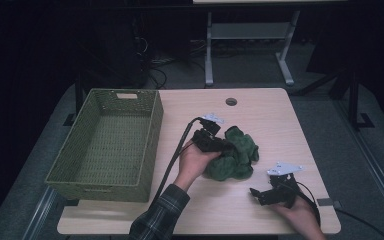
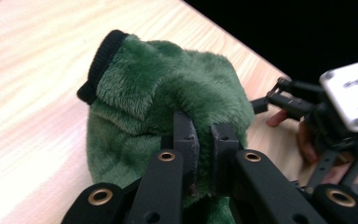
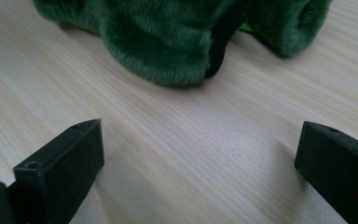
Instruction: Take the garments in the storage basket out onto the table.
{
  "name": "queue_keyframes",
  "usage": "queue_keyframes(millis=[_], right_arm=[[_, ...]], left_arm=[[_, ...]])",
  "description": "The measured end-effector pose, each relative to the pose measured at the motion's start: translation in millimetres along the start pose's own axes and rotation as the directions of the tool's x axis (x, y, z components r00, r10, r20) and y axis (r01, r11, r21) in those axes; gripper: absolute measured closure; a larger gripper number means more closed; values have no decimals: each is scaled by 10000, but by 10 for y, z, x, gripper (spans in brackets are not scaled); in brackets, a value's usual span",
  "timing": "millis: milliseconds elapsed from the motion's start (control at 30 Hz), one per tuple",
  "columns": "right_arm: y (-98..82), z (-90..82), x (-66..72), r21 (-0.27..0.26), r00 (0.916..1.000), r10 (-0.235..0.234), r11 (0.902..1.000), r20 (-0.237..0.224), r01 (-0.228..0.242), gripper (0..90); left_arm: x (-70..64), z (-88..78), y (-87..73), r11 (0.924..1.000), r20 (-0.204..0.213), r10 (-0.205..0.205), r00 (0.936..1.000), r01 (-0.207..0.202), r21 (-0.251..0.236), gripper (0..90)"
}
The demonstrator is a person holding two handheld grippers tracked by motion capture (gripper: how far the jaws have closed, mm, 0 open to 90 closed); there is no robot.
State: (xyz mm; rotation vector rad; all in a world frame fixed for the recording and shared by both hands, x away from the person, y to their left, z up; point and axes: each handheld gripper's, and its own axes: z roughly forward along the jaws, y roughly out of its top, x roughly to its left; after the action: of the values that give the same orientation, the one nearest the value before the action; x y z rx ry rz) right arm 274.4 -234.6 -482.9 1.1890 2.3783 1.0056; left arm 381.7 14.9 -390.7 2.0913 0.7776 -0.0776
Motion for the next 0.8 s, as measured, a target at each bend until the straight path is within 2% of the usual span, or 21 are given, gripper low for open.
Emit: queue_keyframes(millis=[300,467,667,700,733,800], right_arm=[[0,-1,3,19,10000,-18,10000,-40,18,9],[-1,-2,4,16,10000,-13,10000,-48,13,9],[-1,-2,4,13,10000,-12,10000,-55,12,9],[0,-2,3,19,10000,-14,10000,-56,14,9],[0,-2,3,19,10000,-14,10000,-56,14,9],[-1,-2,1,25,10000,-51,10000,-39,51,9]], left_arm=[[154,368,-129,9971,-158,165,9997,-153,742,835],[239,505,-221,9954,-182,44,9998,-26,962,797],[224,332,-163,9975,-441,285,9986,-256,654,535],[193,207,-135,9987,-493,322,9983,-302,409,518],[193,207,-135,9987,-493,322,9983,-302,409,515],[136,47,-114,9990,-463,408,9981,-399,200,499]])
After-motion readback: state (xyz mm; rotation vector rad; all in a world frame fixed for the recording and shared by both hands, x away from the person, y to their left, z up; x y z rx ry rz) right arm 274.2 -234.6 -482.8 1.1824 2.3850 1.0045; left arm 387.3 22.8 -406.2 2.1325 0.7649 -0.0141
